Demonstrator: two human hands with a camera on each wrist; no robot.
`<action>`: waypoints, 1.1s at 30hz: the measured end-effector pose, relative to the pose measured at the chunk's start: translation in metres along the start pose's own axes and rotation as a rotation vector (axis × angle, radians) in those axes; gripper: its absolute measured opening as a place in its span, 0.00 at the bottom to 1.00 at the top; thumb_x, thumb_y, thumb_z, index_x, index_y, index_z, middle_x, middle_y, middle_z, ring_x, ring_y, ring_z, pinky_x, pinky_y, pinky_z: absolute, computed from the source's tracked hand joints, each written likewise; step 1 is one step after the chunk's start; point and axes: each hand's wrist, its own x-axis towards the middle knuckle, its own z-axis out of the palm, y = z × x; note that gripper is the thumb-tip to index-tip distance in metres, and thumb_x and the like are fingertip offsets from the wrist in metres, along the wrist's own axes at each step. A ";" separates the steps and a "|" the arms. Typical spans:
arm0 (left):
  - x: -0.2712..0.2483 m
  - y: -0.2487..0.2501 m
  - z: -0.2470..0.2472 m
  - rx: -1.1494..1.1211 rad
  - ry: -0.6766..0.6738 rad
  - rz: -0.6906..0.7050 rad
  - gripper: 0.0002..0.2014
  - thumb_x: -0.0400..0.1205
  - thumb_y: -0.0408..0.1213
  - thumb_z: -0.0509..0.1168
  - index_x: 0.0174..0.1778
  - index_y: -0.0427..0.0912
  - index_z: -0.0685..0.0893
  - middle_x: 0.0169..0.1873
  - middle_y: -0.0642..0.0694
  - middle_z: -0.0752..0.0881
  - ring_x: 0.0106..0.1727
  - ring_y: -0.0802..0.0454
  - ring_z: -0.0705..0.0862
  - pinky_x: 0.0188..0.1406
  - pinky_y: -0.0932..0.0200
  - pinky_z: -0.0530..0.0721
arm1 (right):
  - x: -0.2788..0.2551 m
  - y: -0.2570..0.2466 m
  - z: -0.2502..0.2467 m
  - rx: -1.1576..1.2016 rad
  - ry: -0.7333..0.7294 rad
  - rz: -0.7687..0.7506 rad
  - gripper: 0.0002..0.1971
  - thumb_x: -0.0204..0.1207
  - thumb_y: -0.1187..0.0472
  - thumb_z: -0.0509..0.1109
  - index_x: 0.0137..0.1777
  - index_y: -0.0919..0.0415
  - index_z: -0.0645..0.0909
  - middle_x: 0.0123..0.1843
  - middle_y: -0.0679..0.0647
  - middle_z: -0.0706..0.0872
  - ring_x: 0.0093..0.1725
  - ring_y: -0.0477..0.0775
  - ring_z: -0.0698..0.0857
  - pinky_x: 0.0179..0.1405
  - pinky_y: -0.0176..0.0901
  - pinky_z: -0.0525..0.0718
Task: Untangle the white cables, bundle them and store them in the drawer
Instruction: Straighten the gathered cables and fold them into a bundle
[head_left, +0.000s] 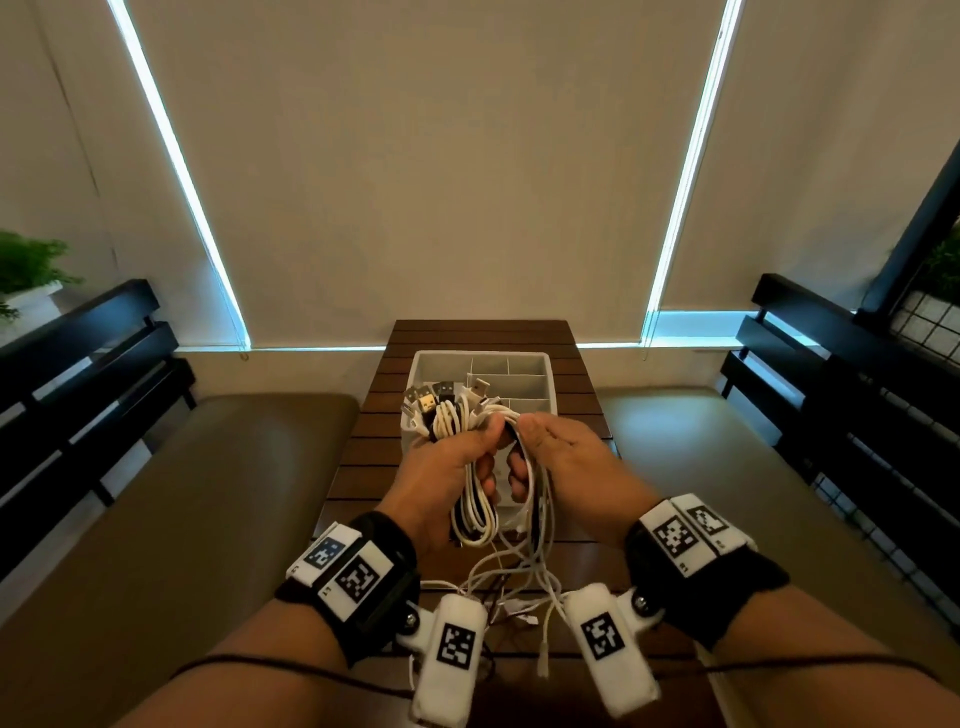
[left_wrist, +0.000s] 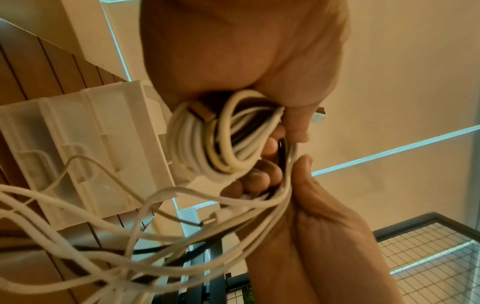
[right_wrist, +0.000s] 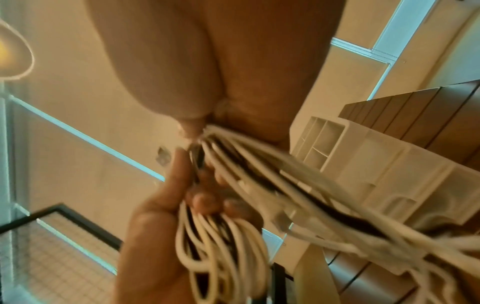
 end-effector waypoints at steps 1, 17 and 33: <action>0.000 0.000 -0.001 -0.008 0.008 0.003 0.13 0.70 0.45 0.74 0.42 0.39 0.89 0.22 0.45 0.76 0.21 0.51 0.76 0.24 0.58 0.77 | 0.000 -0.002 -0.002 0.010 -0.026 0.024 0.14 0.87 0.57 0.55 0.48 0.63 0.80 0.33 0.56 0.79 0.31 0.49 0.80 0.36 0.44 0.81; -0.007 -0.003 0.007 0.048 -0.097 -0.080 0.17 0.69 0.36 0.76 0.53 0.35 0.88 0.45 0.32 0.90 0.45 0.36 0.89 0.47 0.44 0.87 | 0.009 0.004 -0.012 -0.049 0.074 0.146 0.11 0.83 0.63 0.64 0.49 0.63 0.88 0.46 0.62 0.91 0.49 0.59 0.90 0.59 0.59 0.86; -0.006 0.001 0.011 0.138 -0.177 -0.080 0.22 0.70 0.21 0.74 0.61 0.32 0.85 0.56 0.30 0.88 0.59 0.35 0.87 0.63 0.38 0.83 | 0.008 -0.017 -0.019 -0.075 0.053 0.156 0.07 0.76 0.61 0.73 0.43 0.65 0.89 0.38 0.58 0.91 0.36 0.49 0.88 0.34 0.39 0.84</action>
